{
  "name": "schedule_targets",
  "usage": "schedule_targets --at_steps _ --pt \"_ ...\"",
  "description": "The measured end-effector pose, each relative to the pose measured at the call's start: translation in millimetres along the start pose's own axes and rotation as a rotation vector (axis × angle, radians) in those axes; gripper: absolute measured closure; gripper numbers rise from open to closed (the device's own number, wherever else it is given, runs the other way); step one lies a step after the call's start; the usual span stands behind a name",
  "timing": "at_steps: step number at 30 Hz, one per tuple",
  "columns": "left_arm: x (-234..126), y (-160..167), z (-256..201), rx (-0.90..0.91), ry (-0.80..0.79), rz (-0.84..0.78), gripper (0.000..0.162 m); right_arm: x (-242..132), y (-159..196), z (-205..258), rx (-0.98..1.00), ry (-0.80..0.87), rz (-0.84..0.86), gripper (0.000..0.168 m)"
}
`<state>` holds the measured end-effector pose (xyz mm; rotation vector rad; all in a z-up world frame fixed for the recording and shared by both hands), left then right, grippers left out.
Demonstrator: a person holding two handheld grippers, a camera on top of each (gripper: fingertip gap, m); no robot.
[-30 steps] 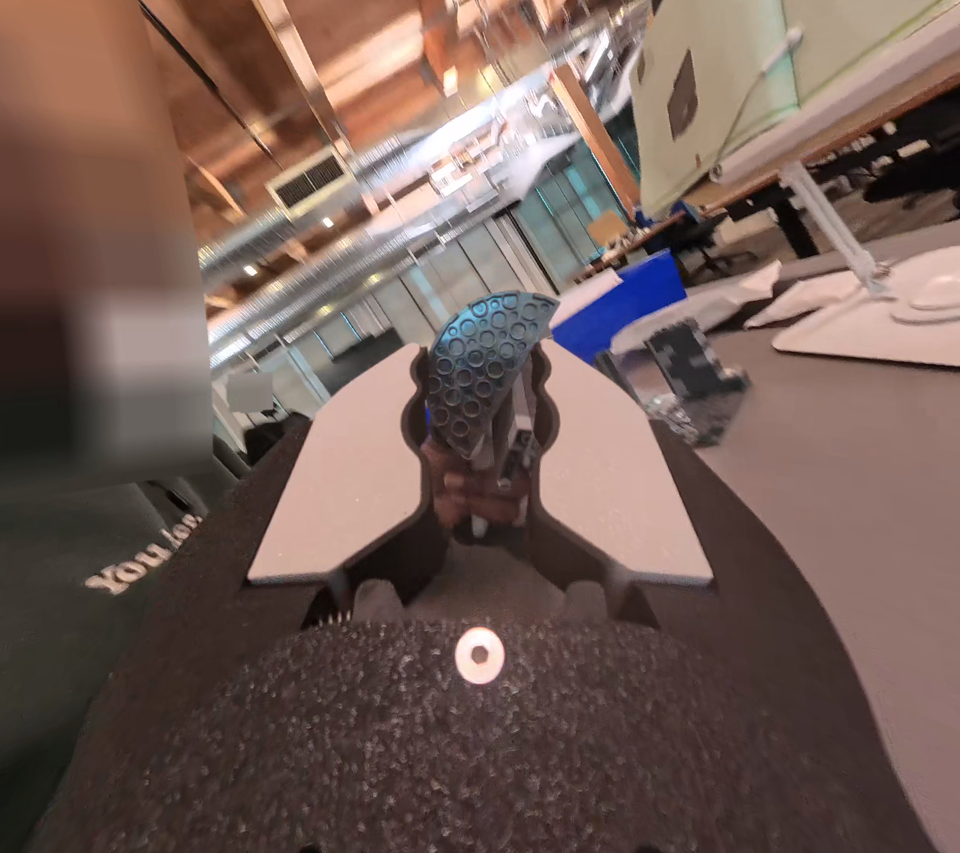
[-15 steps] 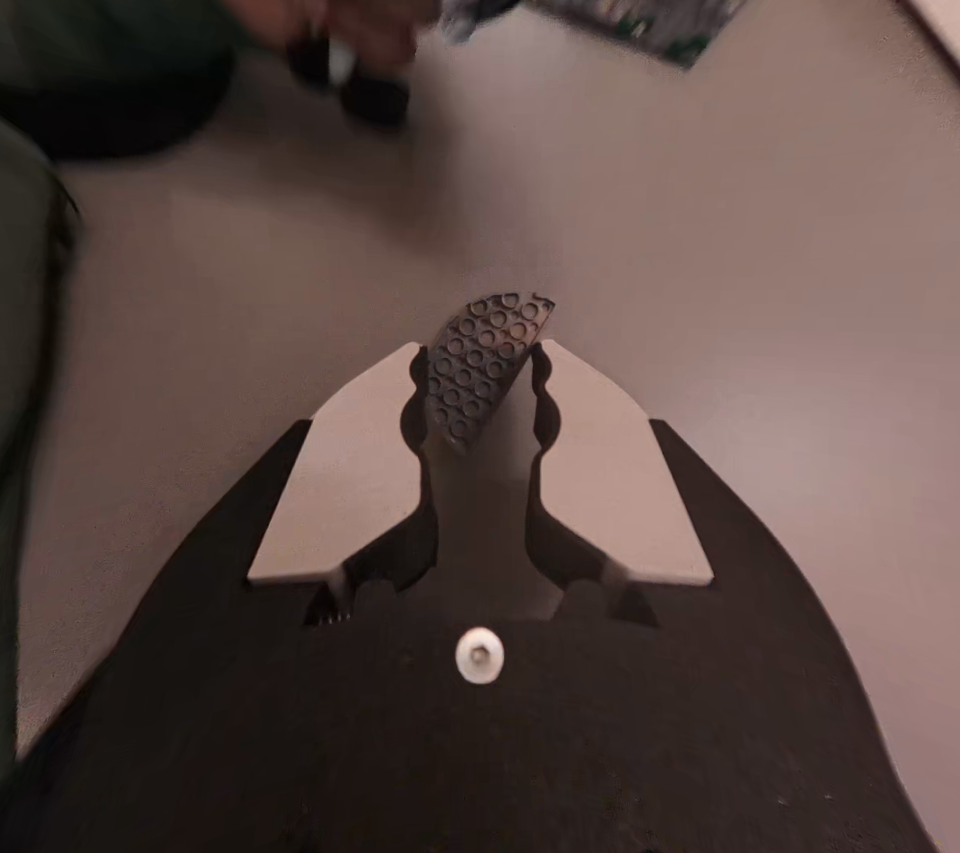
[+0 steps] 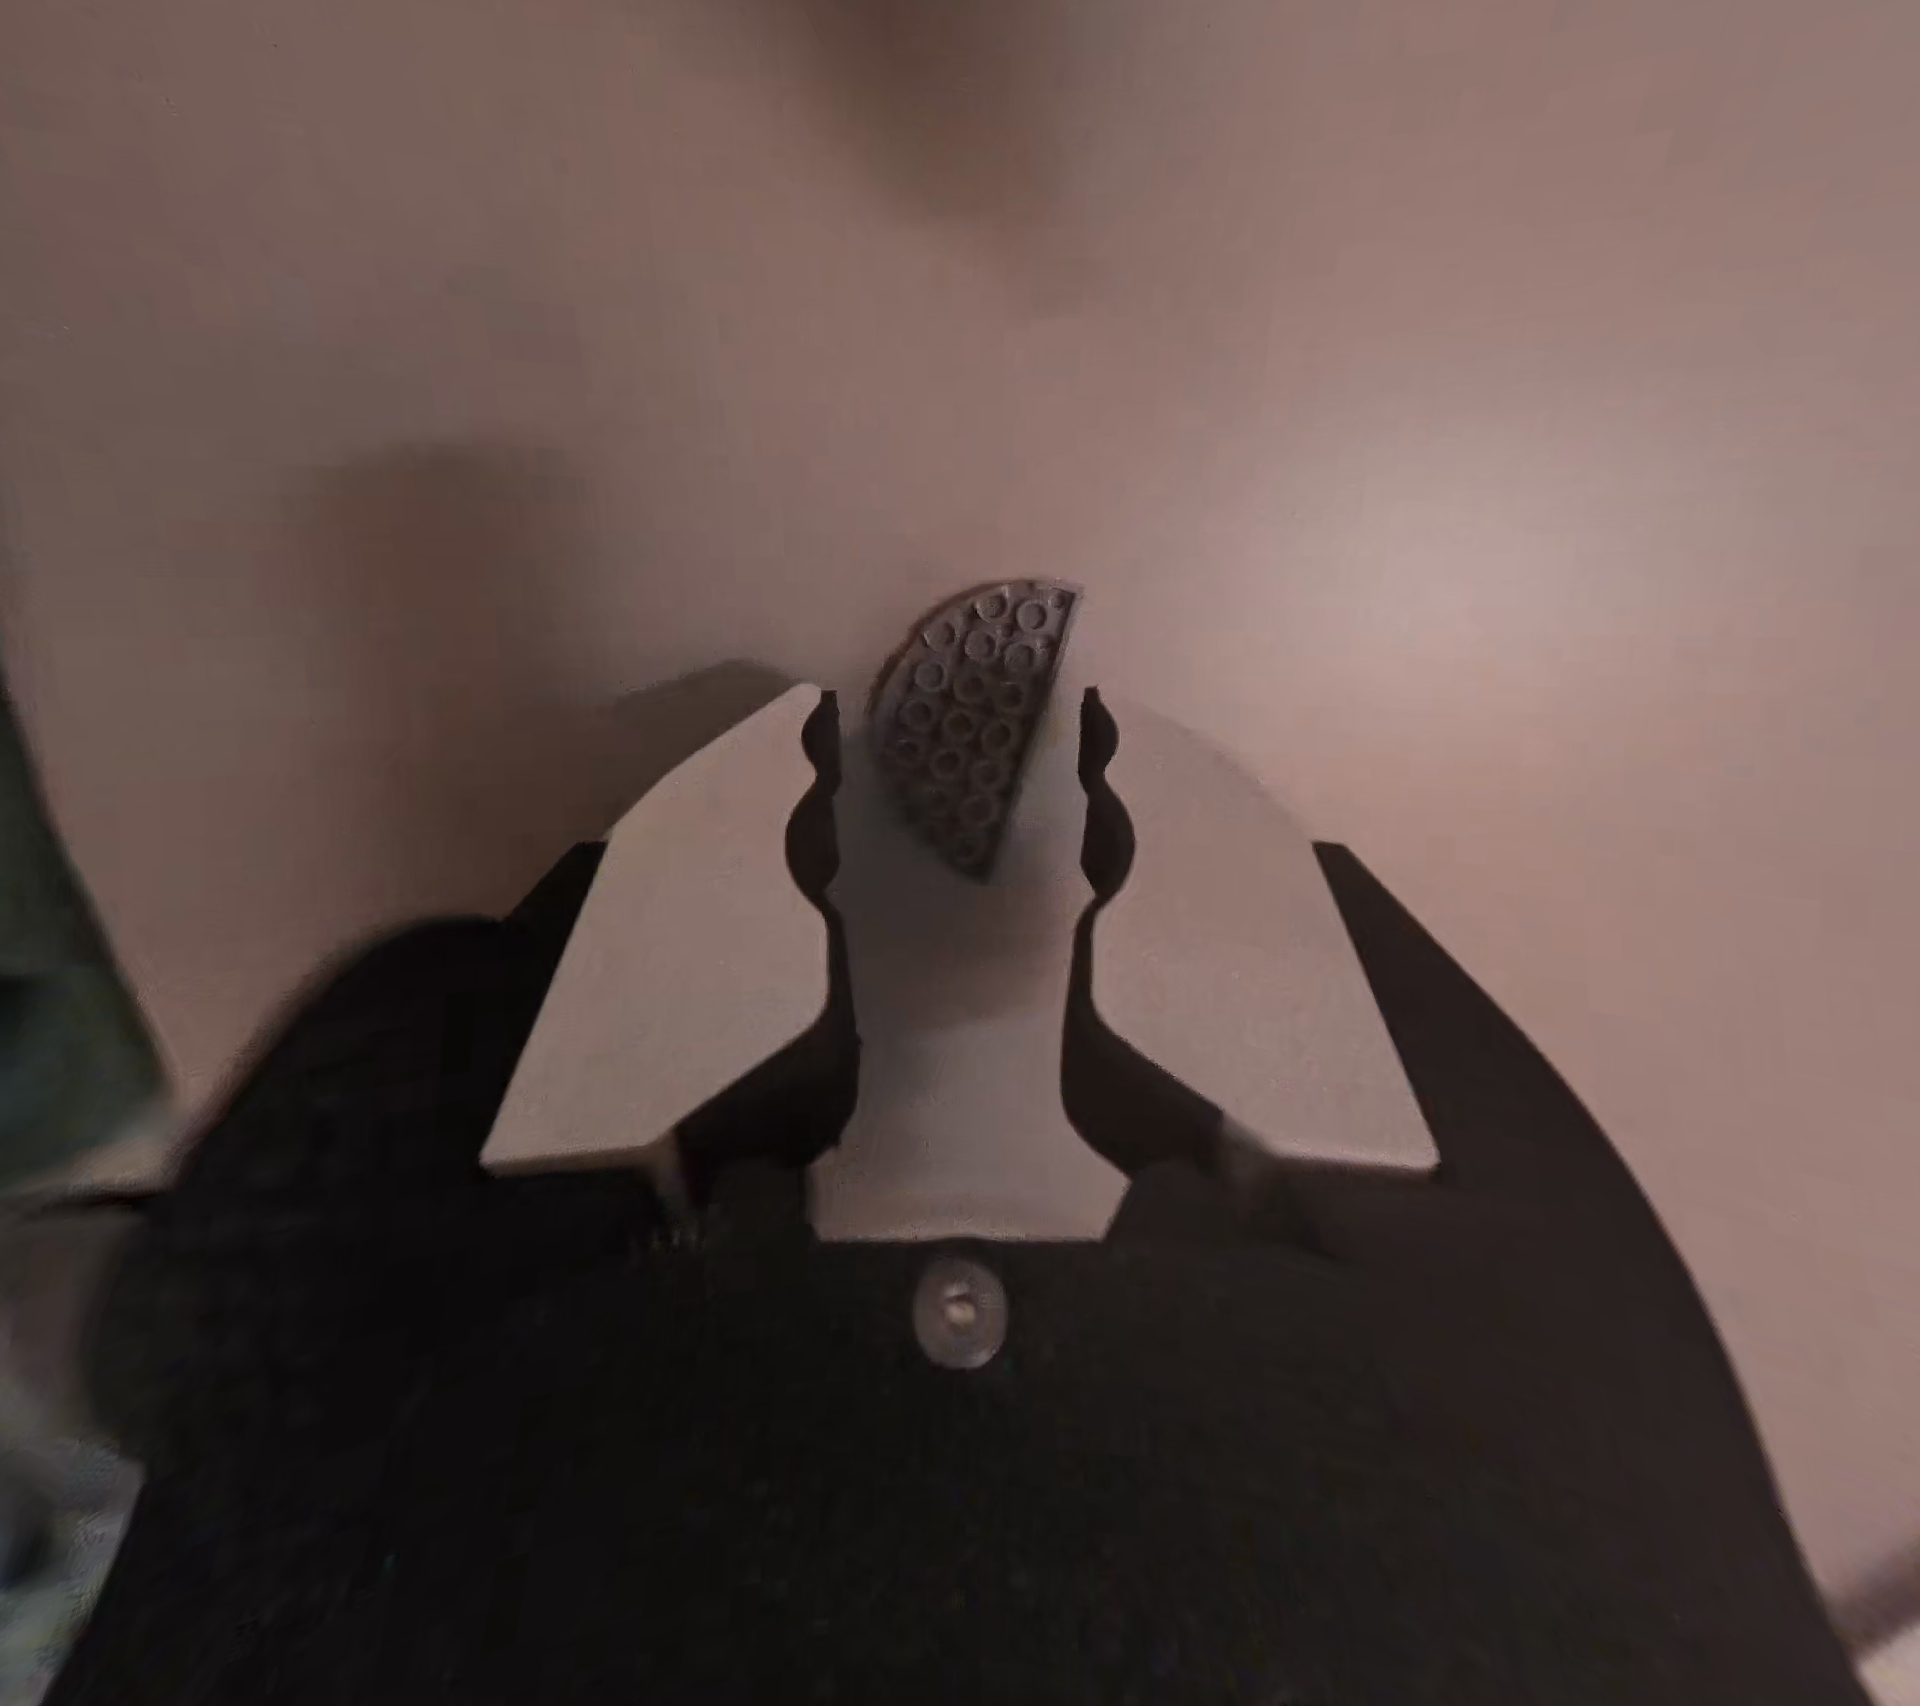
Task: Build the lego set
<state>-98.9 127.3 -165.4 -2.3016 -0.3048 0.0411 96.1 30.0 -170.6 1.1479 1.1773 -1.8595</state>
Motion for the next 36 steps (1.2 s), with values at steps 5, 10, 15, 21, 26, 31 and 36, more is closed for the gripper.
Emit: schedule_targets --at_steps 5,10,15,21,26,31,36 --pt "0 -1 0 -0.005 0.0 -0.001 0.148 1 7 9 0.298 0.084 -0.096 0.121" --pt "-1 -2 0 -0.003 -0.002 -0.005 0.148 13 12 8 0.325 0.084 -0.017 0.123" --pt "-2 -4 0 -0.001 -0.001 -0.01 0.148 13 7 3 0.274 0.104 0.068 0.134" --pt "-2 -4 2 -0.014 0.004 -0.011 0.148 14 6 3 0.233 0.115 0.091 0.136" --pt "-2 -2 -2 -0.008 0.048 -0.015 0.148 13 22 3 0.18 0.129 -0.119 0.137" --pt "-4 -5 -9 -0.046 0.142 -0.065 0.148 -23 29 4 0.07 0.043 -0.895 0.137" --pt "-3 -4 -23 -0.084 0.223 -0.12 0.148 -32 32 0 0.108 -0.146 -1.489 0.137"
Point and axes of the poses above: each gripper's, where its closed fingertips meet, x out along the fingers, y out of its underside, z = x × y across the jaws, the point moved 10 cm from there along -x, back along the fingers, and after that the axes turned 10 degrees about -y, right-handed, at the moved point
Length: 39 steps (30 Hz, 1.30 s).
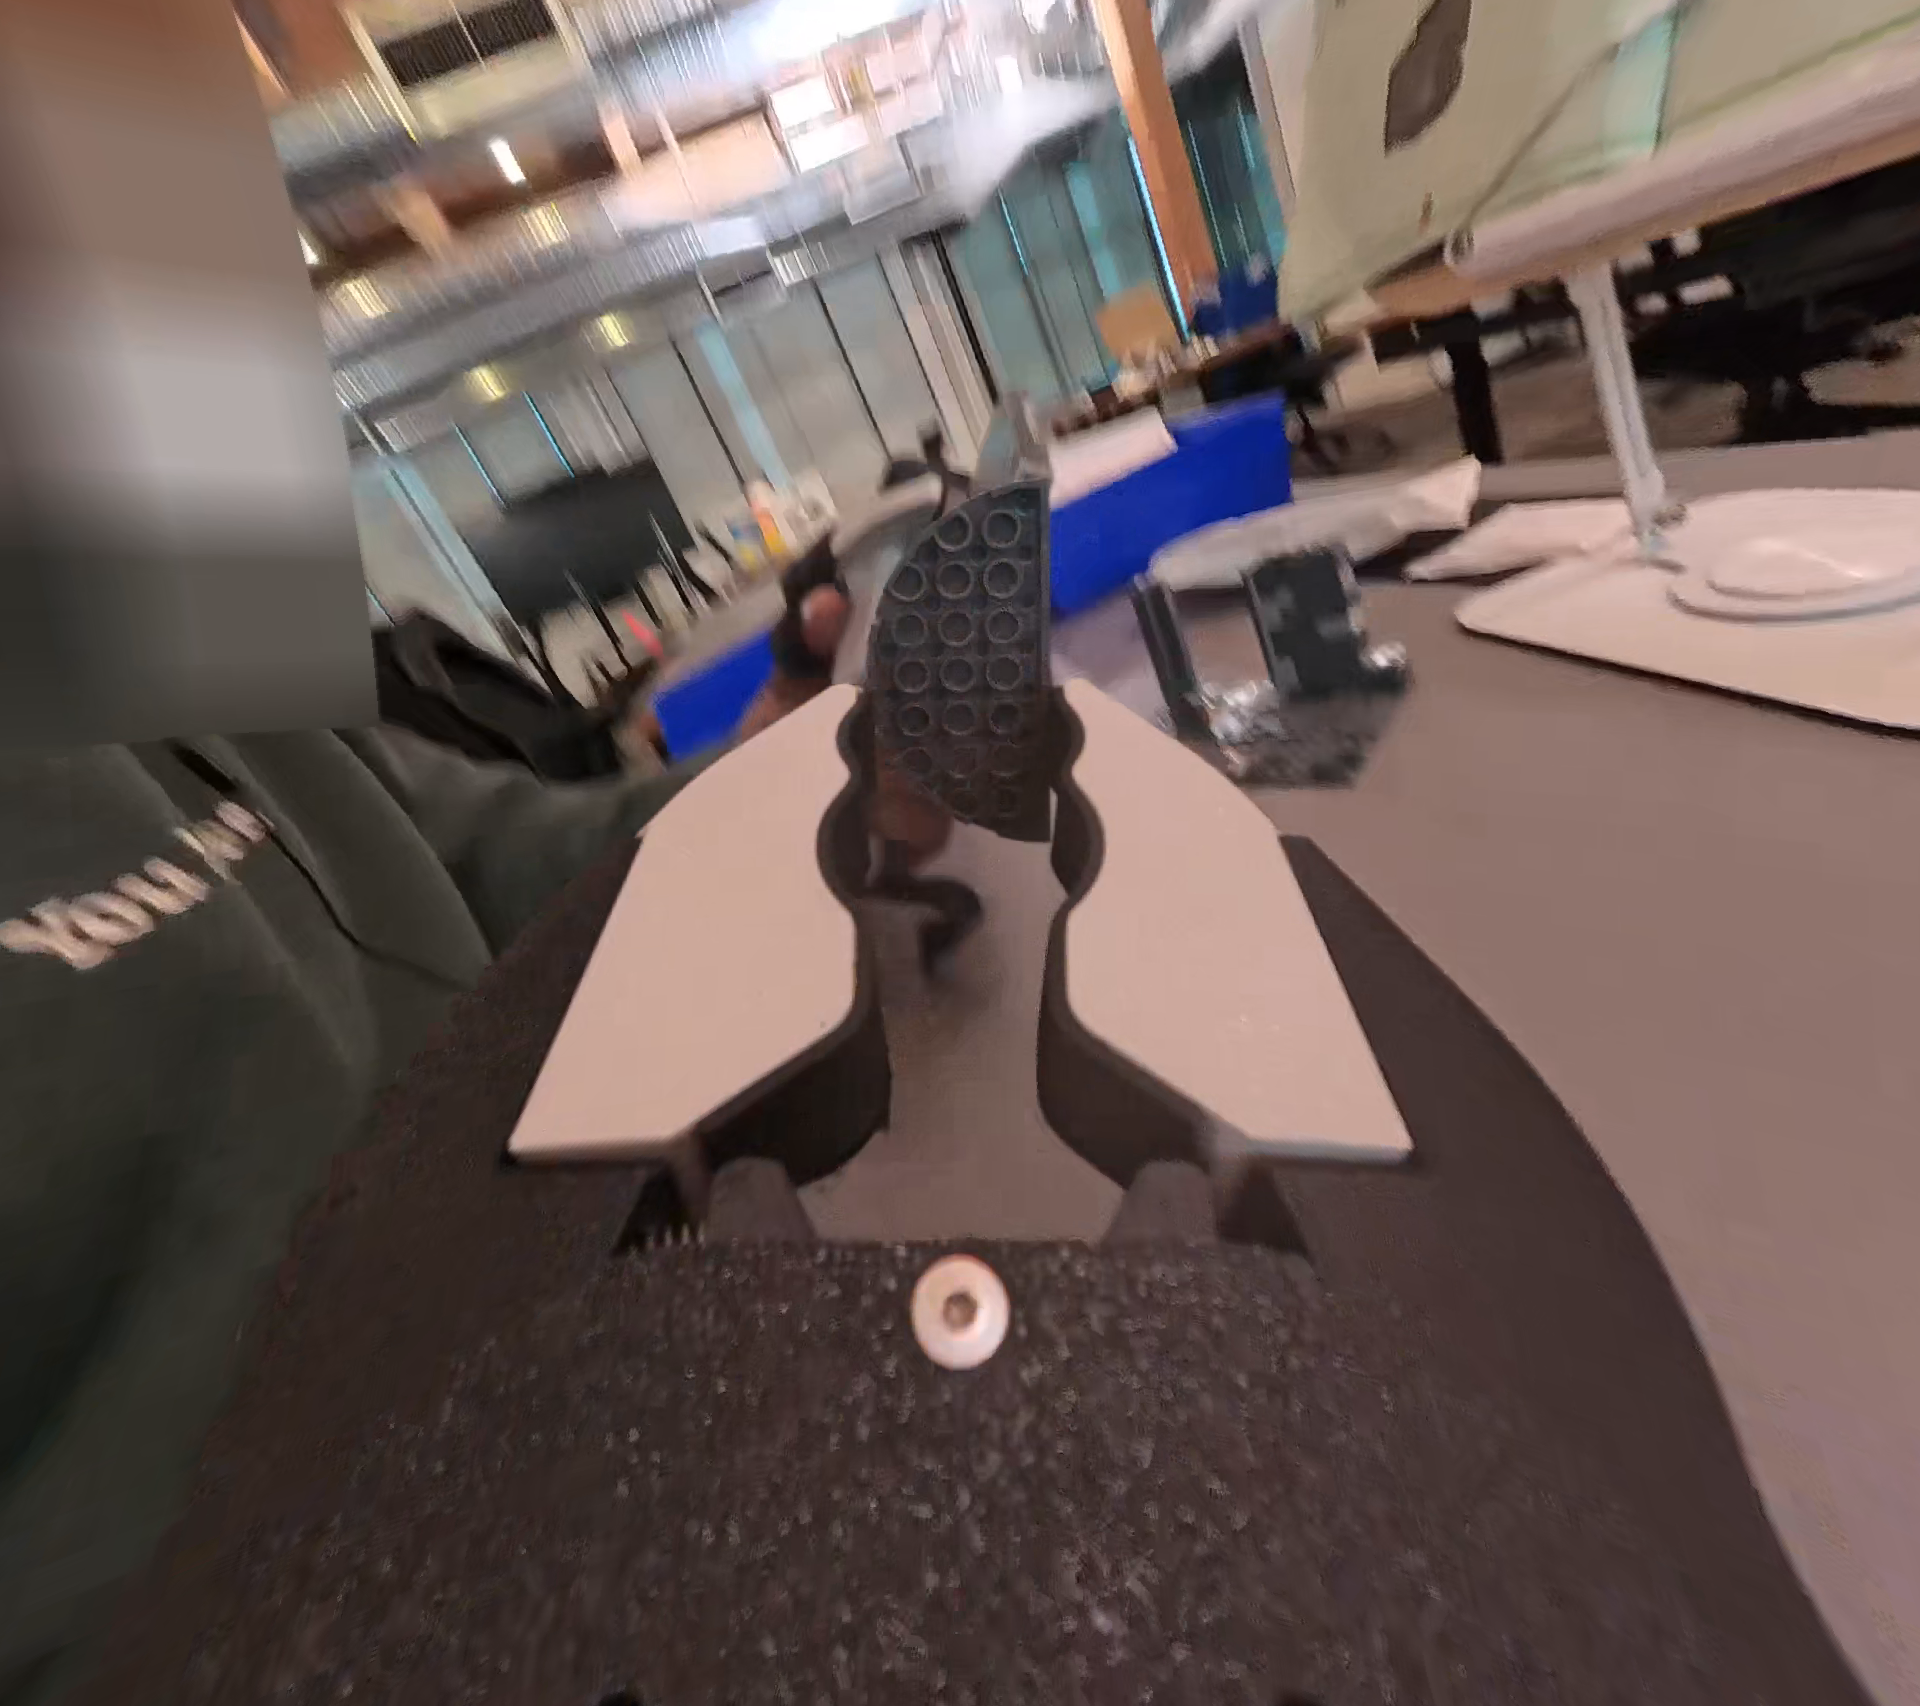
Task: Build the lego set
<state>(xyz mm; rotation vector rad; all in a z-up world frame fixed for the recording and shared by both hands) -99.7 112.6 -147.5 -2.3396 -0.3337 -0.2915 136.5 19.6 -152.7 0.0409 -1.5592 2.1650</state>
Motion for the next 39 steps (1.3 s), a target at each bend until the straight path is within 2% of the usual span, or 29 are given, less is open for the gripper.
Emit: schedule_targets --at_steps 3,8,19,31,39 --pt "2 2 -8 0.006 0.019 -0.022 0.148 5 3 -1 0.095 -0.116 -0.171 0.137" --pt "5 5 -19 -0.002 0.044 -0.057 0.148 16 4 0 0.162 -0.22 -0.282 0.137" --pt "6 9 -22 -0.015 0.032 -0.087 0.148 36 20 -3 0.241 -0.253 -0.325 0.137" --pt "9 16 -18 -0.031 0.007 -0.066 0.148 38 23 -7 0.259 -0.23 -0.338 0.137" --pt "8 15 -17 -0.028 0.004 -0.107 0.148 44 31 -5 0.293 -0.234 -0.323 0.137"
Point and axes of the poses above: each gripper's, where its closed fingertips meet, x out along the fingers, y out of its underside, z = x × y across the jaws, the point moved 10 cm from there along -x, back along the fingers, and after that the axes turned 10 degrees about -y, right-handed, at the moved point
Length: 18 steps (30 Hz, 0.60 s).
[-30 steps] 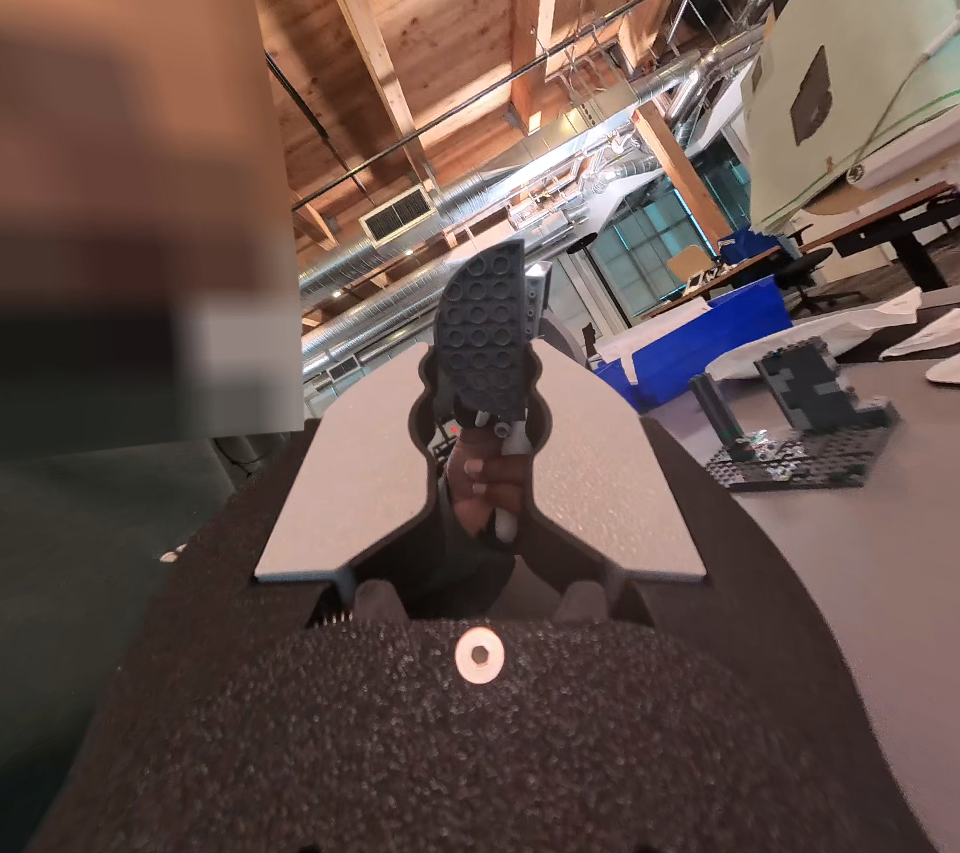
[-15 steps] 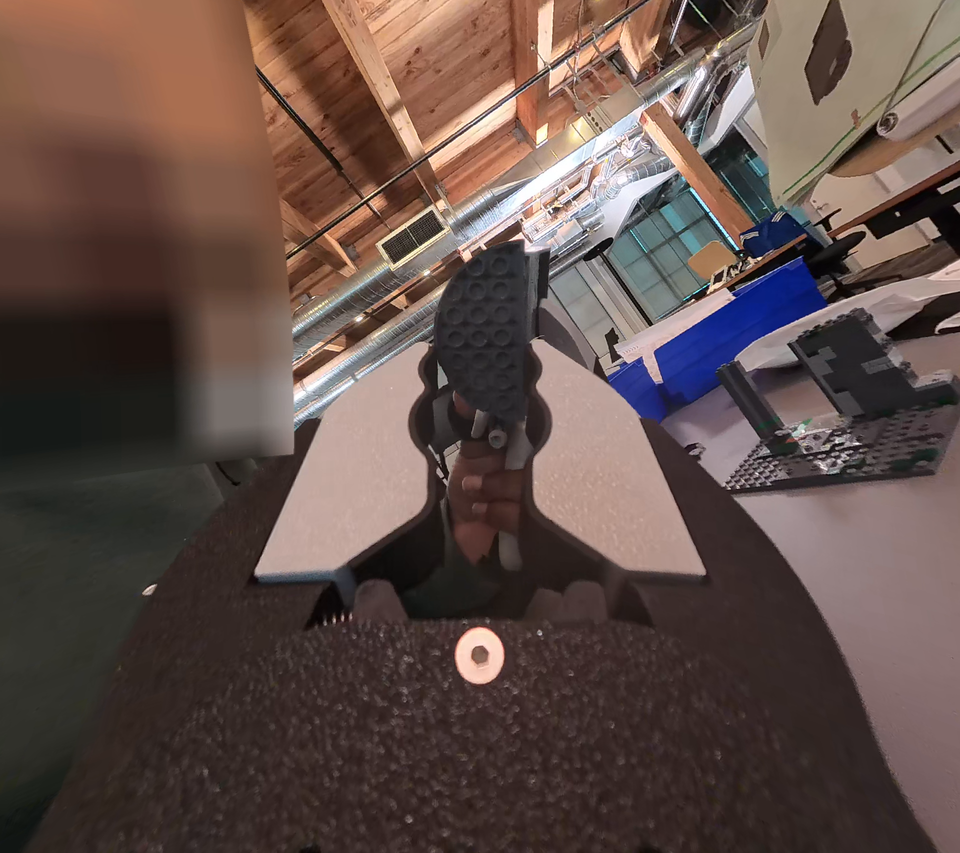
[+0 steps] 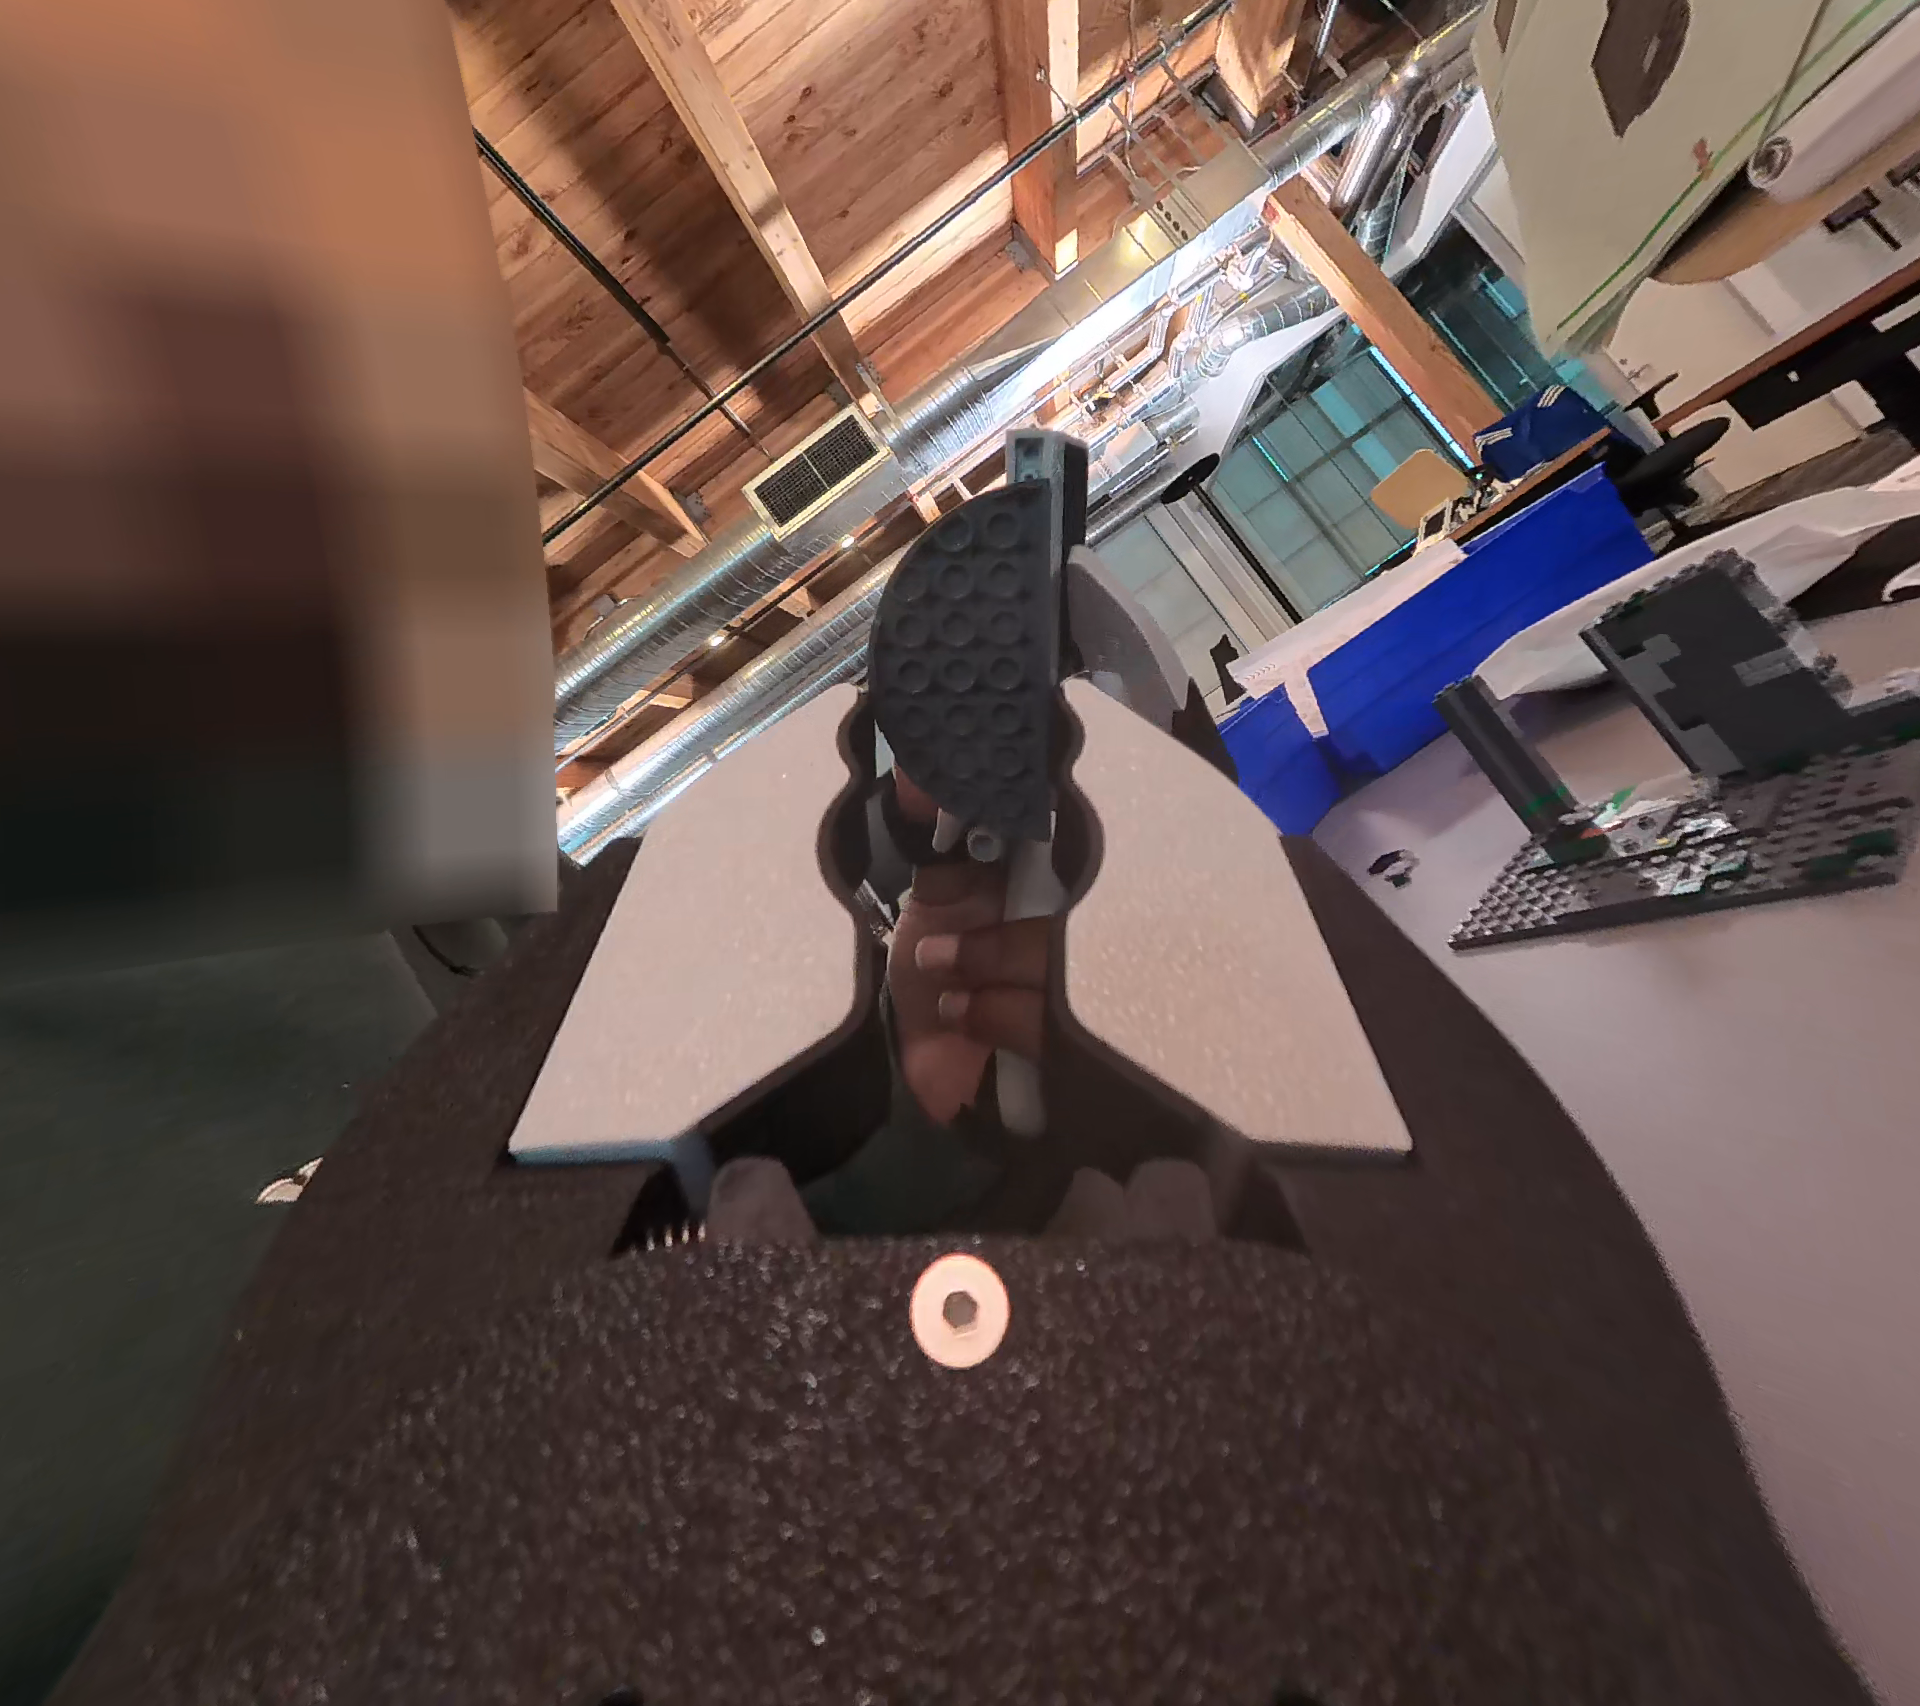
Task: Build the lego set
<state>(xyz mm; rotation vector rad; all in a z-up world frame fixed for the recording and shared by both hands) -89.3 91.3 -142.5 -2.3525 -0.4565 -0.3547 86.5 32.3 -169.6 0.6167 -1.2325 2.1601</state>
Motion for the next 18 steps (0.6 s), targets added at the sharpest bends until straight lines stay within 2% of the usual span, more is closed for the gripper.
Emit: schedule_targets --at_steps 18 --pt "-2.7 -0.8 -2.6 0.127 -0.014 -0.059 0.148 5.1 9.9 -1.1 0.092 0.003 -0.109 0.137"
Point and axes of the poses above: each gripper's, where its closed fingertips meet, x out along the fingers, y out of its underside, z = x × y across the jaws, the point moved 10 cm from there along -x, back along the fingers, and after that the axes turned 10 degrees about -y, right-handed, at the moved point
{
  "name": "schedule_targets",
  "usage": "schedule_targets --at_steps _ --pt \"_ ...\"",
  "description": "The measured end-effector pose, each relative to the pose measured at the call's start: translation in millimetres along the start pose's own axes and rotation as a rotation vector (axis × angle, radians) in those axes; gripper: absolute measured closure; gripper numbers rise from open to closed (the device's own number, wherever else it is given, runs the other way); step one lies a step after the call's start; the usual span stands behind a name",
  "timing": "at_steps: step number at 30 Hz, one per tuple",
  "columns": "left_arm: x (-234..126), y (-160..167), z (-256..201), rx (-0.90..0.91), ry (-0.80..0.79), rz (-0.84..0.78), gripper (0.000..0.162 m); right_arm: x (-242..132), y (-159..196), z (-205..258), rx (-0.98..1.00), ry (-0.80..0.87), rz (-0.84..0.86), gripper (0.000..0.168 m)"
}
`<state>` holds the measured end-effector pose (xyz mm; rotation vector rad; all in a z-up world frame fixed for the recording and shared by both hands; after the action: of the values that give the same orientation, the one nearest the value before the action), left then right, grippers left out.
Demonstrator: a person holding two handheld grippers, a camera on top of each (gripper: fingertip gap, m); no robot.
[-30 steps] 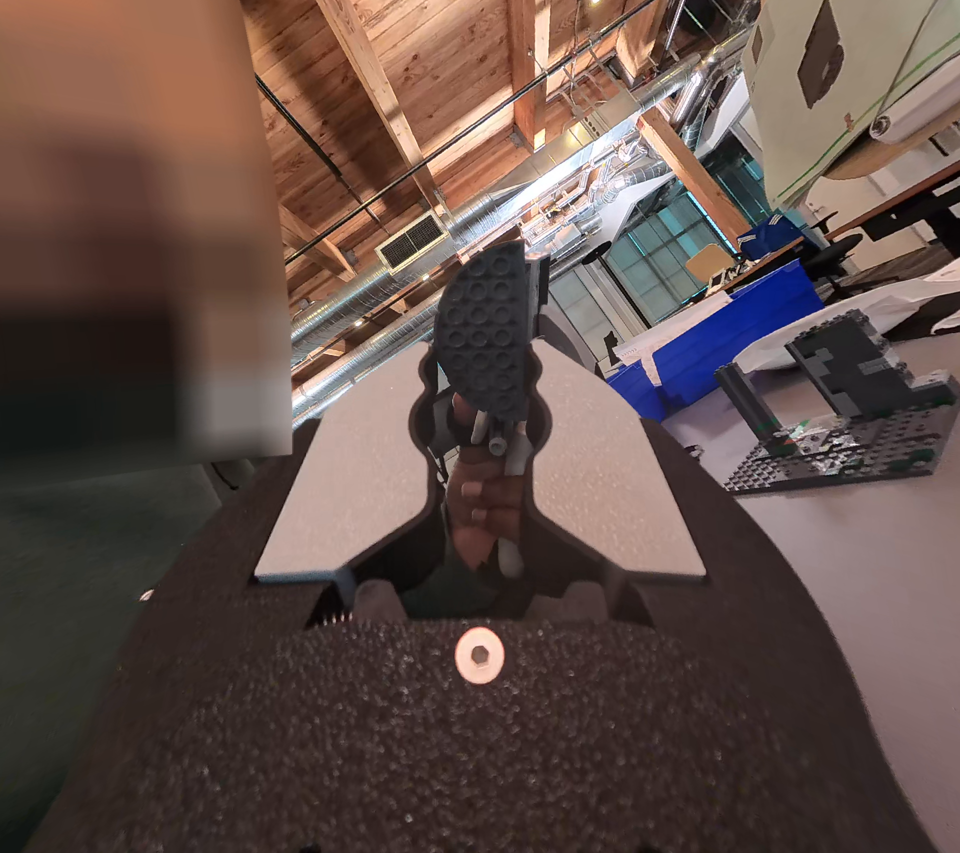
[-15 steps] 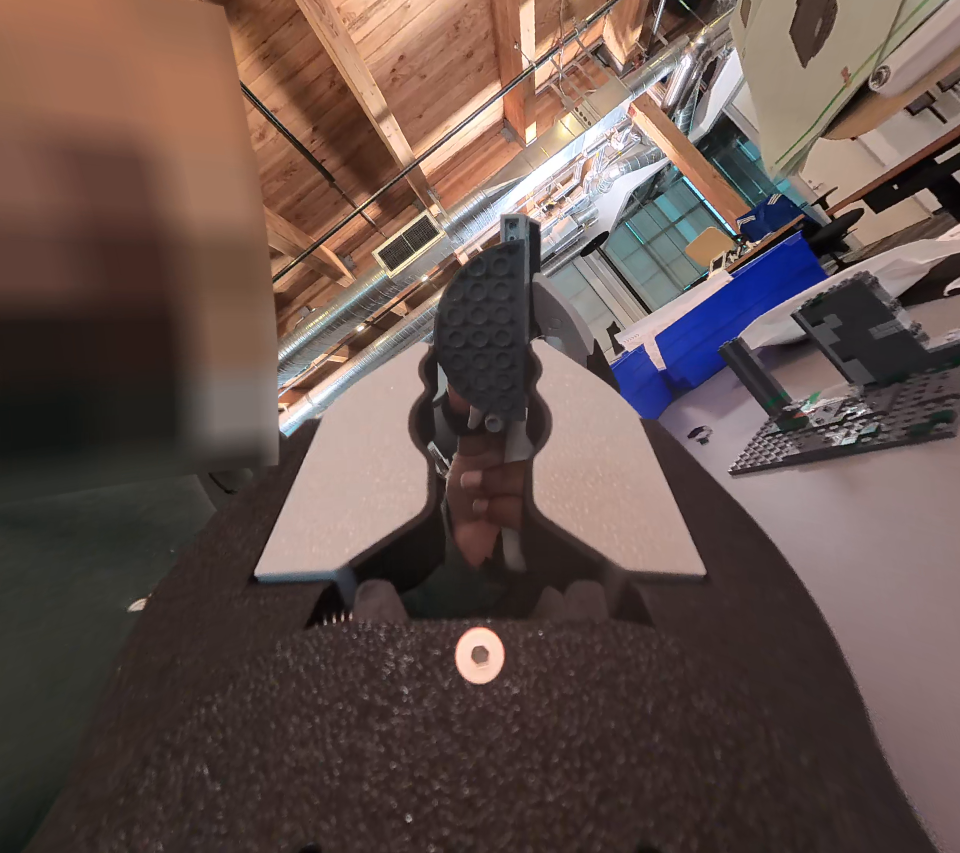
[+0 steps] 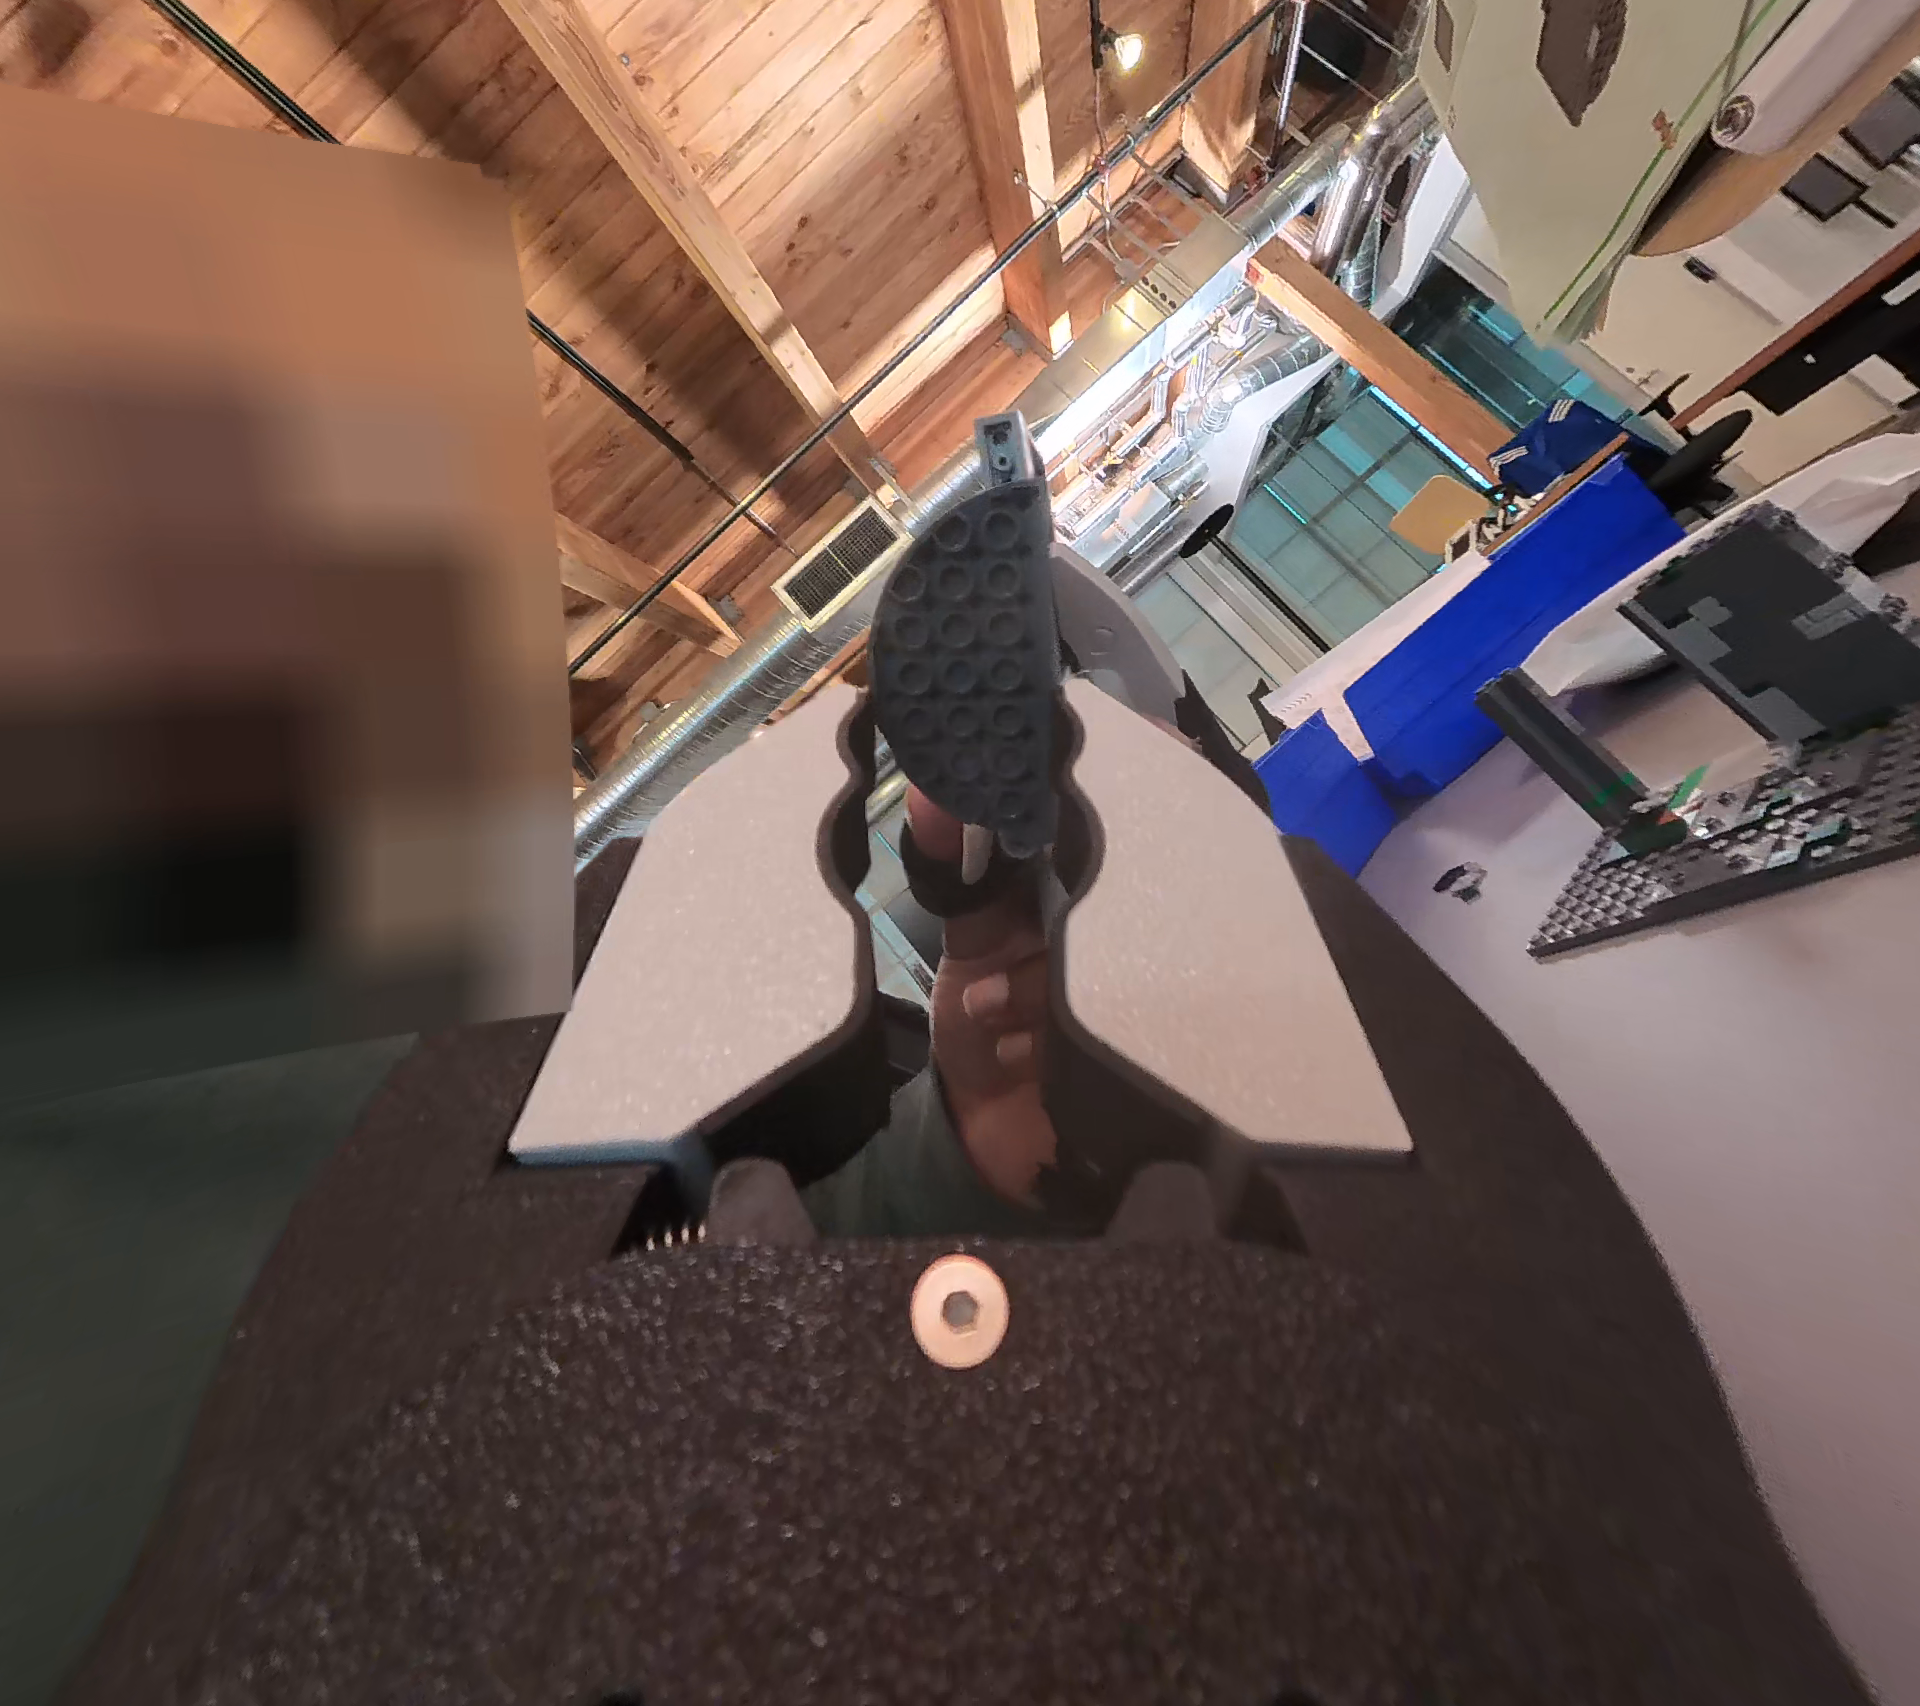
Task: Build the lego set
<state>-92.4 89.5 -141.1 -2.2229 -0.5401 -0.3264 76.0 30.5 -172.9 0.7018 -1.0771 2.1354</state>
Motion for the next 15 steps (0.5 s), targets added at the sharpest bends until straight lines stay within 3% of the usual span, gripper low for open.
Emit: schedule_targets --at_steps 8,15 --pt "0.3 -1.4 -1.3 0.007 -0.016 0.0 0.148 2.1 0.0 2.5 -0.037 0.013 0.057 0.137" --pt "-2.0 0.2 8.2 -0.114 -0.034 -0.014 0.148 2.3 -2.7 3.0 -0.114 0.086 0.131 0.137"
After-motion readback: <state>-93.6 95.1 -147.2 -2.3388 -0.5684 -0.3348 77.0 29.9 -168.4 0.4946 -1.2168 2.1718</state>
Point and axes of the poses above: each gripper's, where its closed fingertips meet, x out along the fingers, y out of its underside, z = x × y across the jaws, the point moved 10 cm from there along -x, back along the fingers, and after that the axes turned 10 degrees about -y, right-handed, at the moved point
